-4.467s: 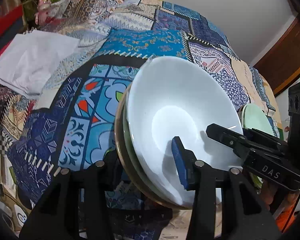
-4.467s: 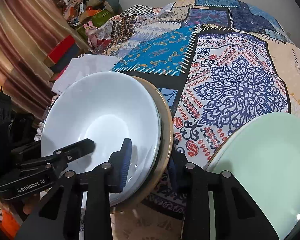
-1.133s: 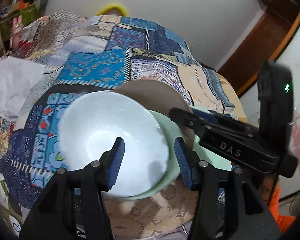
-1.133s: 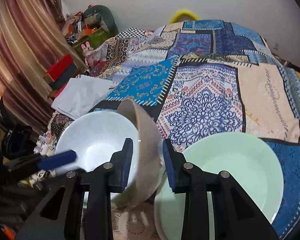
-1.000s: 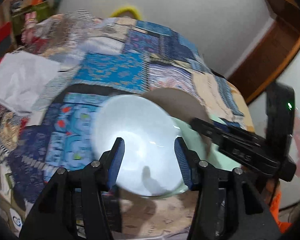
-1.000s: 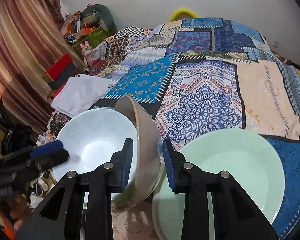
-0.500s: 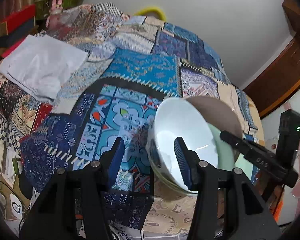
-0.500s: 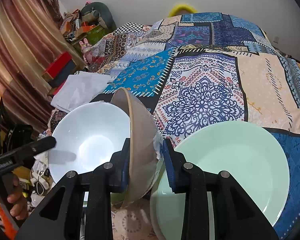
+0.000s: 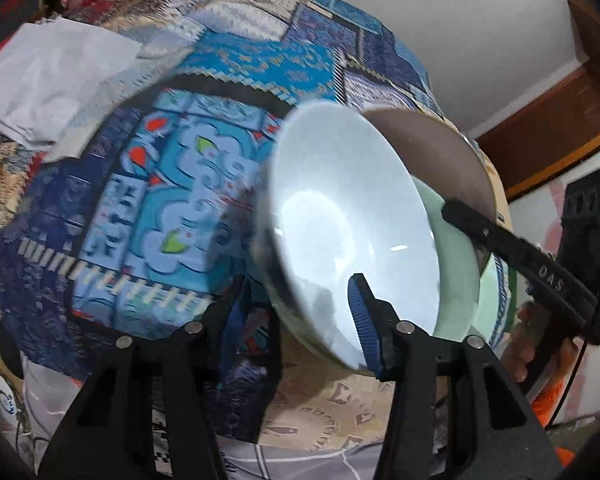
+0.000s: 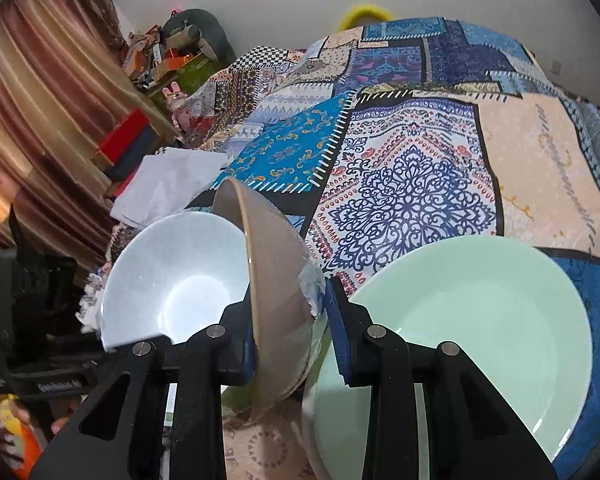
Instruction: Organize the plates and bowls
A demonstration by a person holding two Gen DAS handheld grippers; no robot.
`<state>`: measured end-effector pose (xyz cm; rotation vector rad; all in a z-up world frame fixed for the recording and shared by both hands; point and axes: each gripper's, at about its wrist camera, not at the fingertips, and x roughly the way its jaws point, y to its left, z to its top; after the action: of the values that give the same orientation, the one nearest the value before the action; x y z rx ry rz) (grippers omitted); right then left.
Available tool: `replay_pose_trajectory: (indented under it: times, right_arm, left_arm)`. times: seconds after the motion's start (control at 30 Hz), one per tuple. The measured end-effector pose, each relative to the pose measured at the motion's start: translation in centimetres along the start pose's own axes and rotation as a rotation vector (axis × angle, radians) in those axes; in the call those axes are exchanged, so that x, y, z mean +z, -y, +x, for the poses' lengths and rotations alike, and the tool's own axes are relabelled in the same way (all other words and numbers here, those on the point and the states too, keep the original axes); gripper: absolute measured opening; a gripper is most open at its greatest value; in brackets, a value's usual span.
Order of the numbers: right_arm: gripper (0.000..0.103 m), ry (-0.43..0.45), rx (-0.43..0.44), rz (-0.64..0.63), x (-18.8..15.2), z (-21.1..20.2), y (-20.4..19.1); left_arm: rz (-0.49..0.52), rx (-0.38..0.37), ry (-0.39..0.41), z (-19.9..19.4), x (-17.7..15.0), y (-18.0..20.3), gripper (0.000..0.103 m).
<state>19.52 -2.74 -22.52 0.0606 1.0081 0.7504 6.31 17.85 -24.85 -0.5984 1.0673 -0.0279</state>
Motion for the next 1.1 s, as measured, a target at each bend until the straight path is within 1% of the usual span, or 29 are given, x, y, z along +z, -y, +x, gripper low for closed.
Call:
replay_pose_trajectory:
  times: [0.03,0.1,0.17,0.33,0.47,0.63,0.7,0.83,0.93,1.0,1.1]
  right_arm:
    - [0.028,-0.001,0.007,0.006,0.0,0.0,0.1]
    - [0.028,0.0,0.006,0.002,-0.1,0.0,-0.1]
    - [0.027,0.0,-0.003,-0.006,-0.2,-0.1,-0.3]
    - [0.027,-0.007,0.004,-0.004,-0.2,-0.4,0.0]
    - [0.028,-0.007,0.025,0.015,-0.1,-0.1,0.5]
    - [0.028,-0.052,0.095,0.088,0.2,0.8,1.9]
    - [0.028,-0.069,0.099,0.096,0.1,1.2,1.8]
    - [0.028,-0.098,0.103,0.089,-0.3,2.0,1.0]
    - [0.028,-0.122,0.144,0.1,-0.5,2.5,0.9]
    - [0.028,-0.134,0.131,0.073,-0.6,2.8,0.5]
    - [0.027,-0.151,0.091,0.029,-0.7,2.8,0.2]
  left_arm:
    - [0.006,0.001,-0.011,0.3,-0.1,0.2,0.042]
    - [0.031,0.047,-0.004,1.0,-0.4,1.0,0.041]
    - [0.042,0.073,0.011,1.1,-0.4,1.4,0.04]
    - [0.016,0.072,0.03,1.0,0.1,1.2,0.037]
    - [0.02,0.091,0.054,1.0,0.9,1.4,0.036]
    - [0.027,0.087,0.075,0.7,1.8,1.2,0.036]
    - [0.029,0.083,0.083,0.4,2.0,1.0,0.035]
    - [0.051,0.114,0.115,-0.5,2.4,0.9,0.035]
    - [0.044,0.135,0.134,-1.0,3.2,0.4,0.035]
    - [0.043,0.139,0.142,-1.3,3.7,0.1,0.035]
    - [0.079,0.153,0.137,-1.2,4.3,0.8,0.034]
